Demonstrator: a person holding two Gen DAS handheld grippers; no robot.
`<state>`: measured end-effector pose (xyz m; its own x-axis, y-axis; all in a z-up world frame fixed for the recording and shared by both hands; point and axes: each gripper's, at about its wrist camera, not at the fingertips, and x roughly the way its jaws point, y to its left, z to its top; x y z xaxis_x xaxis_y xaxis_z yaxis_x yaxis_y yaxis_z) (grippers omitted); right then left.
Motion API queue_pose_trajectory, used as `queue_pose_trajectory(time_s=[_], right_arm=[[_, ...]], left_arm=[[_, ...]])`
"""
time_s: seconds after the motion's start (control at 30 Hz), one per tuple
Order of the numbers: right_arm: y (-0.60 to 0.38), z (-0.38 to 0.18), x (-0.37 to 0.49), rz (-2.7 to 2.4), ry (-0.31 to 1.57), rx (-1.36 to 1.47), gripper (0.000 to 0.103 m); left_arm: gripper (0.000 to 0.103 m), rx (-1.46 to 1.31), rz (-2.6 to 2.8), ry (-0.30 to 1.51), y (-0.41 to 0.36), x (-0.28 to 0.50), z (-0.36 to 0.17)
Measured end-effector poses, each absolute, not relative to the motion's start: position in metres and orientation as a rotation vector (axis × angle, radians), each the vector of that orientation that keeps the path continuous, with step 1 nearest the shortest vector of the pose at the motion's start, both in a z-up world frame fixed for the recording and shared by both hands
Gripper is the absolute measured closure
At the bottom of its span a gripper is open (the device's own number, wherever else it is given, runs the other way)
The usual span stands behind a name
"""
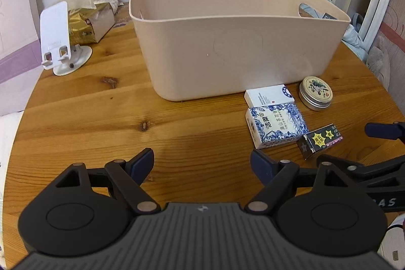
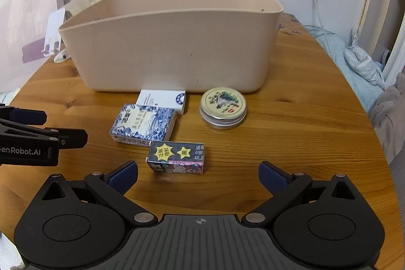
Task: Organize objects
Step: 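Move the left tool to the blue-and-white box while the right tool approaches the star box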
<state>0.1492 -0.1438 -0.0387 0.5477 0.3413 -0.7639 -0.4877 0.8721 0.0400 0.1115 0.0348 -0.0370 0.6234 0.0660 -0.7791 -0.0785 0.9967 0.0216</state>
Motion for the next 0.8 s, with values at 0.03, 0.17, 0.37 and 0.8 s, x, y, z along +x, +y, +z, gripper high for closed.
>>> queue_pose_trajectory(time_s=[0.03, 0.17, 0.37, 0.8], right_arm=[[-0.142, -0.04, 0.15, 0.495, 0.864, -0.191, 0.0], [-0.137, -0.046, 0.153, 0.488, 0.868, -0.195, 0.0], [-0.143, -0.052, 0.163, 0.463, 0.879, -0.166, 0.0], [-0.173, -0.052, 0.193, 0.421, 0.867, -0.106, 0.004]], left_arm=[[0.019, -0.018, 0.083, 0.897, 0.035, 0.112, -0.038], [0.019, -0.024, 0.083, 0.899, 0.033, 0.112, -0.041], [0.019, -0.026, 0.056, 0.887, 0.026, 0.115, -0.04], [0.019, -0.034, -0.004, 0.869, -0.002, 0.133, -0.036]])
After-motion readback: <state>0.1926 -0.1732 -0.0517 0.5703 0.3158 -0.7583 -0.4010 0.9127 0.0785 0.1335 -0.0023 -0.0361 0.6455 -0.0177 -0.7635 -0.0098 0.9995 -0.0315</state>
